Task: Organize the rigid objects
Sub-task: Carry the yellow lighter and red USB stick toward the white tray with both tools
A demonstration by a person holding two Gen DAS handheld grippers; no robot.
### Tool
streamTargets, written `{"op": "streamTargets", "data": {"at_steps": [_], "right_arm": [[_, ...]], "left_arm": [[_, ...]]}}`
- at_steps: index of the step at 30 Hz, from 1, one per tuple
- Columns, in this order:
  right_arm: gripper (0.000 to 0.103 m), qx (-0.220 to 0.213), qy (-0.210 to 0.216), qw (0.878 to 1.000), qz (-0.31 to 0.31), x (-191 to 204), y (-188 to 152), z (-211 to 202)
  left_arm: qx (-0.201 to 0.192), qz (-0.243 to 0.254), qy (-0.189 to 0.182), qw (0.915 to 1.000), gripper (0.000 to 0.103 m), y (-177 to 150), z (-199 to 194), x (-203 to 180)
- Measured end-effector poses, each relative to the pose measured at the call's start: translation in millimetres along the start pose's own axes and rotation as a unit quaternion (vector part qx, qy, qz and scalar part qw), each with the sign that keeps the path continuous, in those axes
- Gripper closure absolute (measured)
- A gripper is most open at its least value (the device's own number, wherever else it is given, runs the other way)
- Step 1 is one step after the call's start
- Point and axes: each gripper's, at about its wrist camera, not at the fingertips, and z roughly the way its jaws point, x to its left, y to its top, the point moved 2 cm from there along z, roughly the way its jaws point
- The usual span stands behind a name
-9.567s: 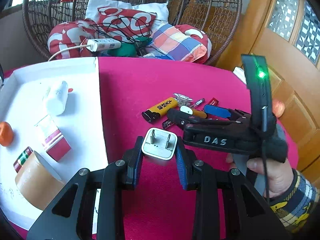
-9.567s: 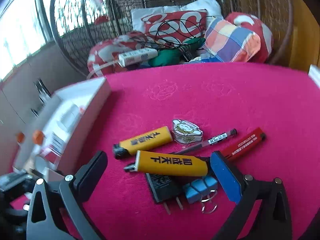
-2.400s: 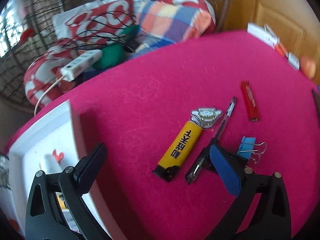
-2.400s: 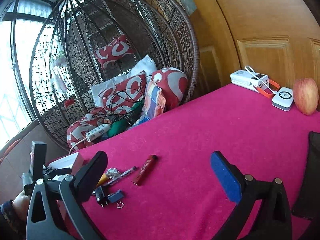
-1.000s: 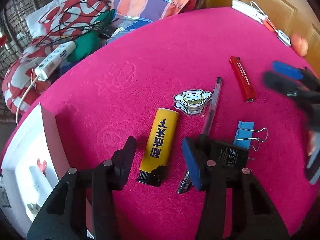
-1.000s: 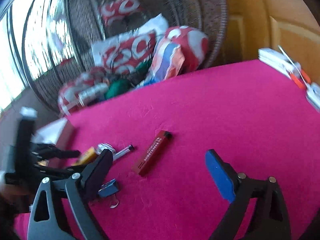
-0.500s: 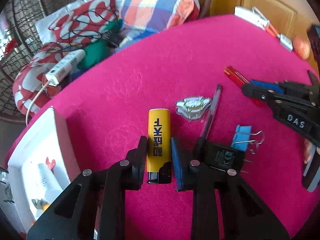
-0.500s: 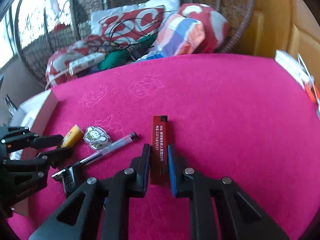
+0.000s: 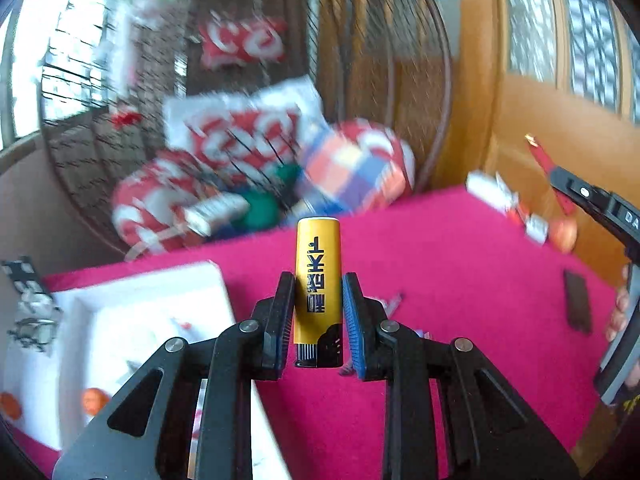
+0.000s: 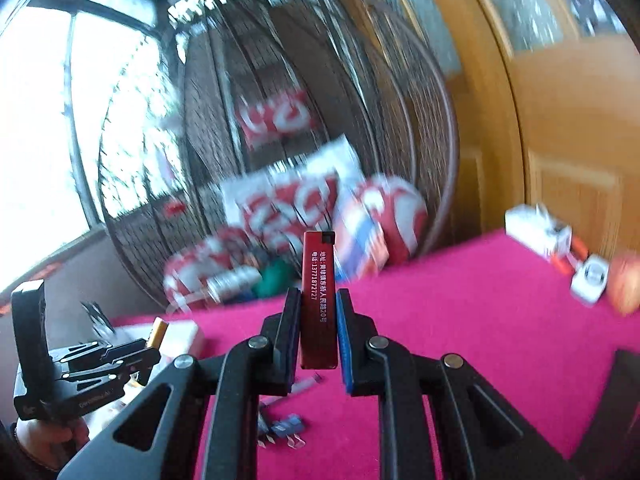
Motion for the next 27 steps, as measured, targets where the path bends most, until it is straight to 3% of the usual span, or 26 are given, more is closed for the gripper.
{"op": "streamTargets", "data": {"at_steps": [3,10,14,19,27], "right_arm": [[0.088,-0.058,0.01,0.998,-0.019,18.9,33.0,-27.3],[0.088,-0.182,0.043,0.98,-0.065,63.2,131.8,-84.8],[0.088,-0.231,0.059,0.967,-0.095,93.8,149.3,-112.5],[0.088,-0.22,0.099,0.967,-0.081,108.1,119.9,-117.5],[0.088,-0.145,0.142,0.978,-0.054,123.2,87.9,-80.8]], "left_arm": [[-0.048,-0.029,0.021,0.9982,0.08,16.6,-44.4,29.0],[-0.161,-0.069,0.089,0.9806,0.08,30.2,-158.9,85.5],[-0.194,-0.083,0.125,0.9693,0.08,25.0,-201.7,111.0],[-0.209,-0.109,0.147,0.9607,0.08,10.4,-226.6,134.2],[-0.2,-0.117,0.146,0.9617,0.08,-5.1,-227.7,145.1]]}}
